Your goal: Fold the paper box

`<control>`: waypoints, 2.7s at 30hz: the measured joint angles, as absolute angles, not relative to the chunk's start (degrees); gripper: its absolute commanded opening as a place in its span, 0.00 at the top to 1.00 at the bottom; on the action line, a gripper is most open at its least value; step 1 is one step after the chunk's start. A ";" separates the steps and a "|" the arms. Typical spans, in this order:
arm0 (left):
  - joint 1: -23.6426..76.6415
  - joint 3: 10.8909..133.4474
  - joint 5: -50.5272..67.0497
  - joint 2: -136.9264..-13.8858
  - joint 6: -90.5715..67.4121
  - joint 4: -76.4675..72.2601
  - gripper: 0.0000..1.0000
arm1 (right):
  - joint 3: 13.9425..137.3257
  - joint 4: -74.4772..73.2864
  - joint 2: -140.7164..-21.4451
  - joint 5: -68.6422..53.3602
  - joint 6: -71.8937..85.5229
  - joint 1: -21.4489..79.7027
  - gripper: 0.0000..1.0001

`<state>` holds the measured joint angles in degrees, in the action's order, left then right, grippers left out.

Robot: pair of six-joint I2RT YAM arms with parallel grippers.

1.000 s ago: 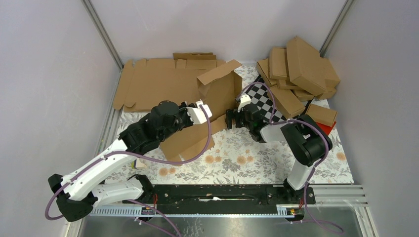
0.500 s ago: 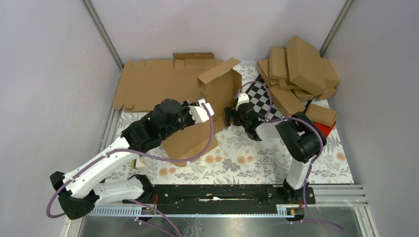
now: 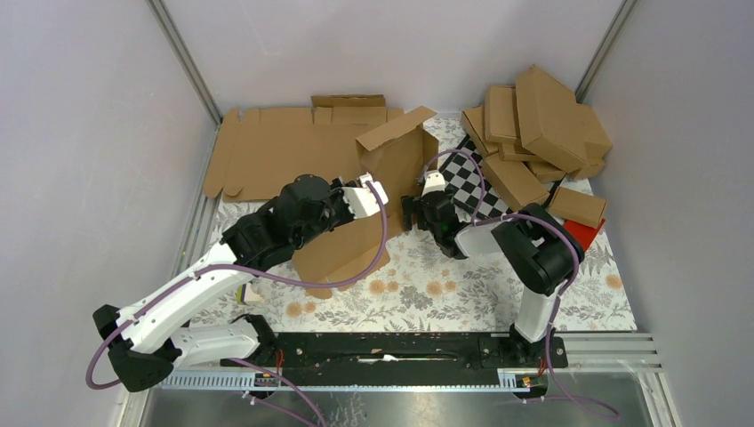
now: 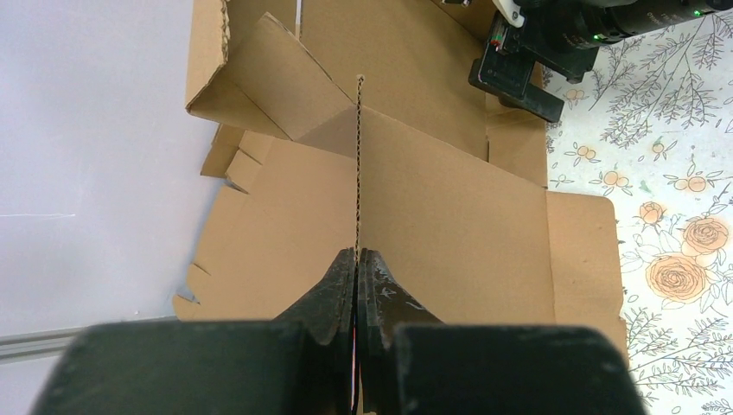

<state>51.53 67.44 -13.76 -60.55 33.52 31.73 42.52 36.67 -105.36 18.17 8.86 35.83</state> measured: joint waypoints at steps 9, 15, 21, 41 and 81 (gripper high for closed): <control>51.51 67.46 -14.04 -60.31 33.32 32.05 1.00 | 42.09 31.68 -101.78 12.86 12.67 34.37 0.00; 51.53 67.46 -14.70 -60.31 33.30 32.60 1.00 | 44.53 30.37 -102.72 6.61 18.79 29.82 0.00; 51.53 67.46 -14.81 -60.31 33.32 32.71 1.00 | 48.27 27.35 -104.66 7.33 20.75 29.21 0.06; 51.68 67.46 -15.27 -60.31 33.15 32.88 1.00 | 50.11 21.19 -104.71 25.67 10.04 37.06 0.00; 51.75 67.40 -14.98 -58.85 32.49 34.17 1.00 | 39.51 41.93 -104.44 6.04 32.14 36.97 1.00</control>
